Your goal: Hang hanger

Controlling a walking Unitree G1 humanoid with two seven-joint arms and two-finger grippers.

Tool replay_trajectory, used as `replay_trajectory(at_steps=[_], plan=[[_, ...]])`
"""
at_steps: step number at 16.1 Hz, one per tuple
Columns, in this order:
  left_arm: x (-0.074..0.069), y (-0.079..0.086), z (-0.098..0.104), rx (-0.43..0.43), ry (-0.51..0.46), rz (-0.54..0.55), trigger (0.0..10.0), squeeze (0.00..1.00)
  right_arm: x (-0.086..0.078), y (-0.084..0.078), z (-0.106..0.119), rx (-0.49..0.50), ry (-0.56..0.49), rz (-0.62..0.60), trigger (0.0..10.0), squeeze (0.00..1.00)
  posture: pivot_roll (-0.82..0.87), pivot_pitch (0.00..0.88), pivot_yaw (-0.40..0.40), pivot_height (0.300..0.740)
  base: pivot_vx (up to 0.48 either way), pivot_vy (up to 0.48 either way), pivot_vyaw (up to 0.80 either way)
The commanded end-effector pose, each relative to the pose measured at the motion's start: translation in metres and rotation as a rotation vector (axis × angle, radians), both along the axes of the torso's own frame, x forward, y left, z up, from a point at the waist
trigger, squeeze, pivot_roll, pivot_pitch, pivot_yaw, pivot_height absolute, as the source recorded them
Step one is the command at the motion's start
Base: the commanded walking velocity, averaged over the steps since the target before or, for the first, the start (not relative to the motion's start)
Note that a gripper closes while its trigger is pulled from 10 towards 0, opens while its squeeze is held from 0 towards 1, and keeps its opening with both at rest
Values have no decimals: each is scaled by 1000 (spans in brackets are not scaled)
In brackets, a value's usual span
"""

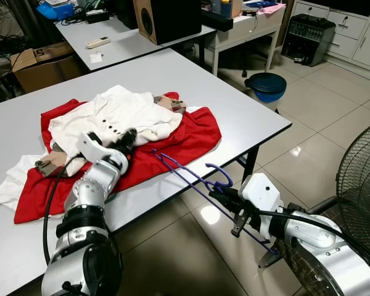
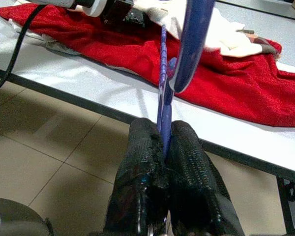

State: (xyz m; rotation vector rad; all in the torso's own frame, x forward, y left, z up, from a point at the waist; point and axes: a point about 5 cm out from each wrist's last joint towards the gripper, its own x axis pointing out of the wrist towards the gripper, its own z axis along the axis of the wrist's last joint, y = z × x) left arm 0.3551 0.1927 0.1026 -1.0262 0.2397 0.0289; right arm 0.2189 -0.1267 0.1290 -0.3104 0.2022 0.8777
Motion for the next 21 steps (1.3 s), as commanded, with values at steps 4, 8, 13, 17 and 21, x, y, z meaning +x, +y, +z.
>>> replay_trajectory(at_steps=[4, 8, 13, 17, 21], plan=[[-2, 3, -21, -14, 145, 91, 10000, 0, 0, 1, 5, 0, -11, 8, 10000, 0, -150, 0, 130, 740, 0, 0, 0], [-1, 2, -27, -42, 183, 149, 0, 0, 0, 1, 6, -2, -13, 14, 10000, 0, -155, 0, 128, 740, 0, 0, 0], [5, -4, -23, -68, 183, 163, 0, 0, -1, 1, 6, -5, -14, 8, 10000, 0, -161, 0, 130, 740, 0, 0, 0], [6, -3, -21, -77, 183, 171, 0, 0, 0, 0, 6, -5, -13, 5, 10000, 0, -157, 0, 128, 740, 0, 0, 0], [11, 4, -10, -85, 188, 213, 0, 0, 2, 0, 7, -8, -19, 5, 10000, 0, -154, 0, 126, 740, 0, 0, 0]])
